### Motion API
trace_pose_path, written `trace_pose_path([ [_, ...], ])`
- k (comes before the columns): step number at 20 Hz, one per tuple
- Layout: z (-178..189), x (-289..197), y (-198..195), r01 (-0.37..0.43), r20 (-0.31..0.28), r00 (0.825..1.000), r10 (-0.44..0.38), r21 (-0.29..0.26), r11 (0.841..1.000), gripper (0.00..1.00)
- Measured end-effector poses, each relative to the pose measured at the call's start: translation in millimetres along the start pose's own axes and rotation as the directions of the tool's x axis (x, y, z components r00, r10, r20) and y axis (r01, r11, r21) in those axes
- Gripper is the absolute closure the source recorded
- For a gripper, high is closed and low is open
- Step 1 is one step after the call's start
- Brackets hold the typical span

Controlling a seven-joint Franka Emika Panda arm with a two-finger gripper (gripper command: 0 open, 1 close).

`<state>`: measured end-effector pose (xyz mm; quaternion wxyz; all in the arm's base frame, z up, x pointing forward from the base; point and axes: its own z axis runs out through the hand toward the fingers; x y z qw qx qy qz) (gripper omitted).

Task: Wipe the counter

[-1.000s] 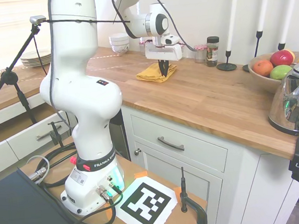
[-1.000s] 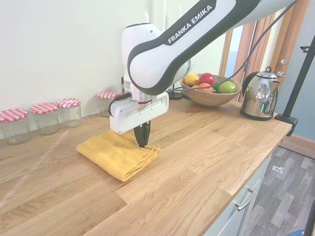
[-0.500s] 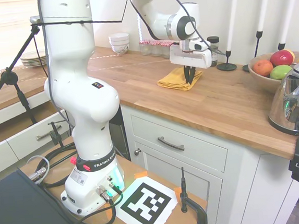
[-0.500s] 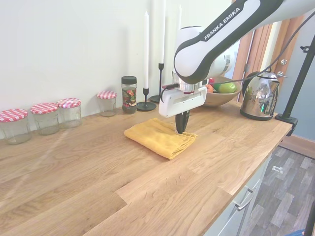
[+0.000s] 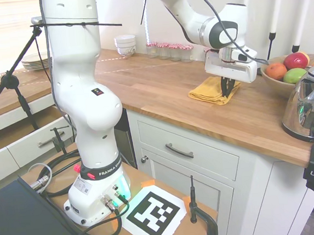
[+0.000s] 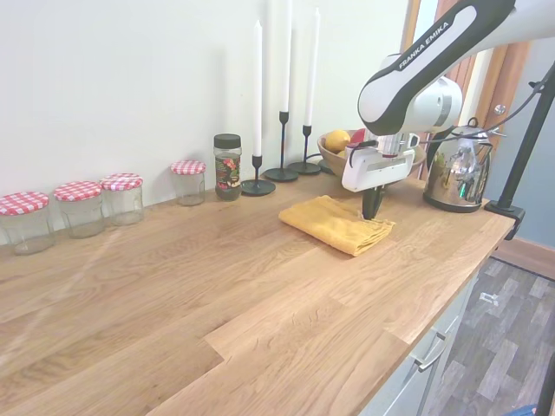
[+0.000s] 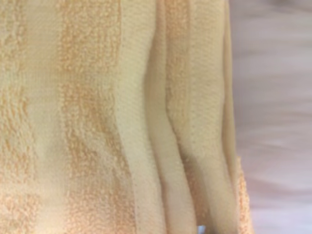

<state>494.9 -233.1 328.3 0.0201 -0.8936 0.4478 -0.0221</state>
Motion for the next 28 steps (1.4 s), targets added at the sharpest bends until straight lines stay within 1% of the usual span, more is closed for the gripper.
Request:
trace_pose_path([
  [2, 0, 11, 16, -0.006, -0.001, 1.000, 0.006, 0.006, 1.000, 1.00],
  [4, -1, 18, 23, -0.007, -0.003, 1.000, 0.007, 0.008, 1.000, 1.00],
  [8, 0, 18, 20, 0.004, -0.004, 1.000, -0.004, 0.007, 1.000, 1.00],
  [10, 0, 15, 13, 0.020, -0.006, 1.000, -0.020, 0.007, 1.000, 1.00],
  [13, 2, -5, -20, 0.058, -0.019, 0.998, -0.058, 0.002, 0.998, 1.00],
  [15, 3, -27, -45, 0.077, -0.030, 0.997, -0.077, -0.004, 0.997, 1.00],
  [24, 8, -161, -153, 0.147, -0.077, 0.986, -0.149, -0.029, 0.989, 1.00],
  [28, 10, -213, -189, 0.171, -0.097, 0.980, -0.174, -0.038, 0.985, 1.00],
])
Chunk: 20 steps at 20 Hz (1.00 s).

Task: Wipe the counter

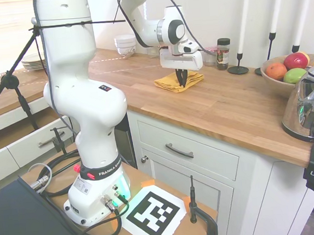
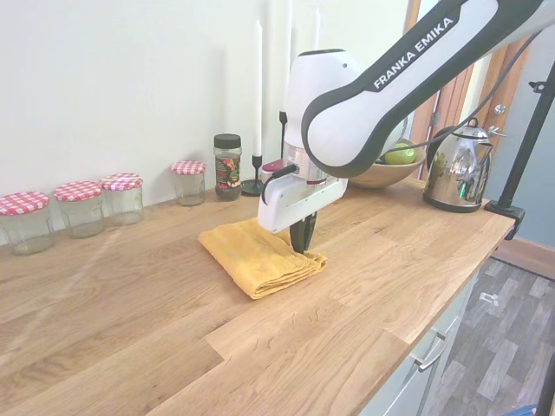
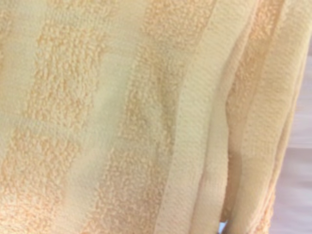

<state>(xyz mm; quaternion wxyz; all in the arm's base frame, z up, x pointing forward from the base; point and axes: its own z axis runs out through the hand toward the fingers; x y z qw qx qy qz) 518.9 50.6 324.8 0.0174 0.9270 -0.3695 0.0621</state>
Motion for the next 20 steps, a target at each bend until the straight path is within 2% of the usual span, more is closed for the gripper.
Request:
trace_pose_path([
  [10, -9, -96, -91, 0.069, -0.036, 0.997, -0.069, -0.004, 0.998, 1.00],
  [20, -12, -120, -127, 0.103, -0.035, 0.994, -0.104, -0.024, 0.994, 1.00],
])
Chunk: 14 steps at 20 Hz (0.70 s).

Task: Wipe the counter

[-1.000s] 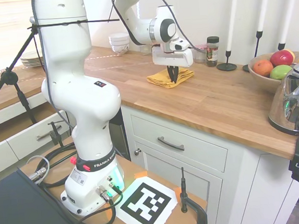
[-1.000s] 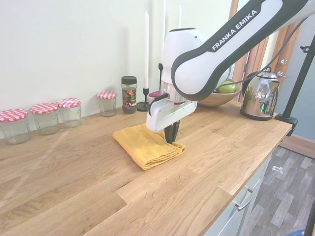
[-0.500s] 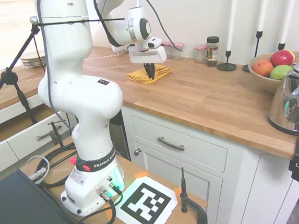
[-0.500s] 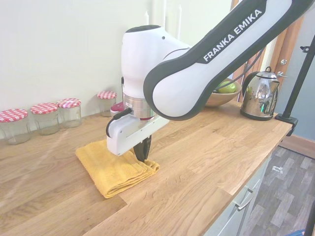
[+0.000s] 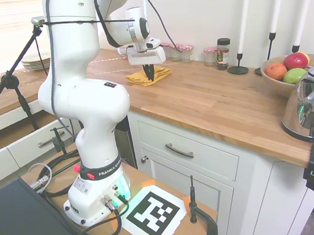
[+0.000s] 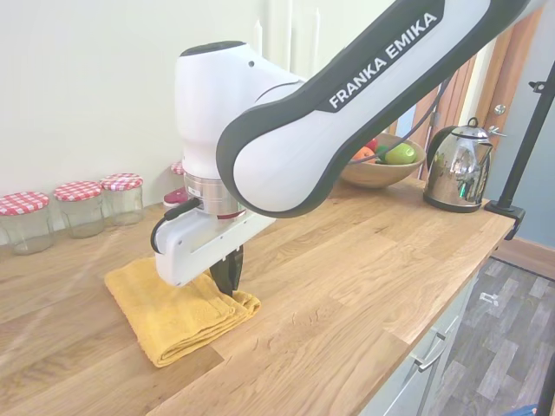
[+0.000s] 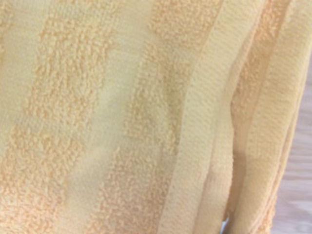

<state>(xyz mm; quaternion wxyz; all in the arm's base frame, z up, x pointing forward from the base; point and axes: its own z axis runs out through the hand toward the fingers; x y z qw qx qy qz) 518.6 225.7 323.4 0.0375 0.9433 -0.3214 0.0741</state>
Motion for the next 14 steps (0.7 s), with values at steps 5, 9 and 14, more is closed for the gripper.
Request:
trace_pose_path([
  [5, -2, -10, -15, 0.021, -0.004, 1.000, -0.021, -0.007, 1.000, 1.00],
  [9, -3, -12, -21, 0.020, -0.003, 1.000, -0.020, -0.019, 1.000, 0.00],
  [14, -3, -10, -22, 0.017, 0.000, 1.000, -0.017, -0.029, 0.999, 0.00],
])
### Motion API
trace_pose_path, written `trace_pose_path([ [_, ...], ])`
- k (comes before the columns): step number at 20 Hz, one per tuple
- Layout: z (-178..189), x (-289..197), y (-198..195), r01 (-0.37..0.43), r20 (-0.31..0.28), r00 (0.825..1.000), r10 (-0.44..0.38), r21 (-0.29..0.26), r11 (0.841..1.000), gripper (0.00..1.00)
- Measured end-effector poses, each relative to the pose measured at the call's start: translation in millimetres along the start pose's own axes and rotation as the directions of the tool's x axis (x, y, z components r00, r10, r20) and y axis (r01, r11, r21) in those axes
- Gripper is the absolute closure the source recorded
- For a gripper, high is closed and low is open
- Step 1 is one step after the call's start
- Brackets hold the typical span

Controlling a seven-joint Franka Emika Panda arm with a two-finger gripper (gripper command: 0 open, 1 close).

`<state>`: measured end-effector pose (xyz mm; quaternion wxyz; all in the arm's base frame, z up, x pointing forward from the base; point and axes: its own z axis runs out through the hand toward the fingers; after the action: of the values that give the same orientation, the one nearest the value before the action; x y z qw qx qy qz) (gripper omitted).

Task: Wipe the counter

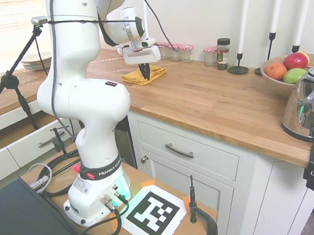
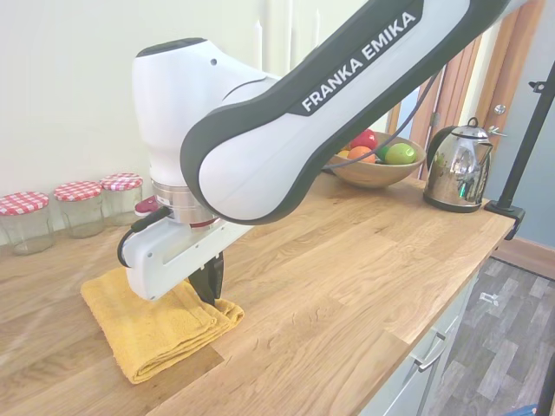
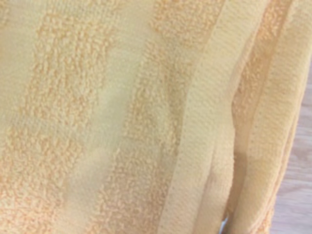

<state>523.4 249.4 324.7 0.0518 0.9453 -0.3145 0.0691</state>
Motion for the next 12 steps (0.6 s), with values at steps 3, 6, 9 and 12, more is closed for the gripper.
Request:
trace_pose_path([
  [3, 0, 3, 1, -0.007, 0.002, 1.000, 0.007, -0.006, 1.000, 0.00],
  [6, 0, 7, 4, -0.014, 0.006, 1.000, 0.014, -0.015, 1.000, 0.00],
  [9, 0, 11, 6, -0.018, 0.009, 1.000, 0.018, -0.023, 1.000, 0.00],
  [12, 0, 16, 8, -0.020, 0.009, 1.000, 0.020, -0.026, 0.999, 0.00],
])
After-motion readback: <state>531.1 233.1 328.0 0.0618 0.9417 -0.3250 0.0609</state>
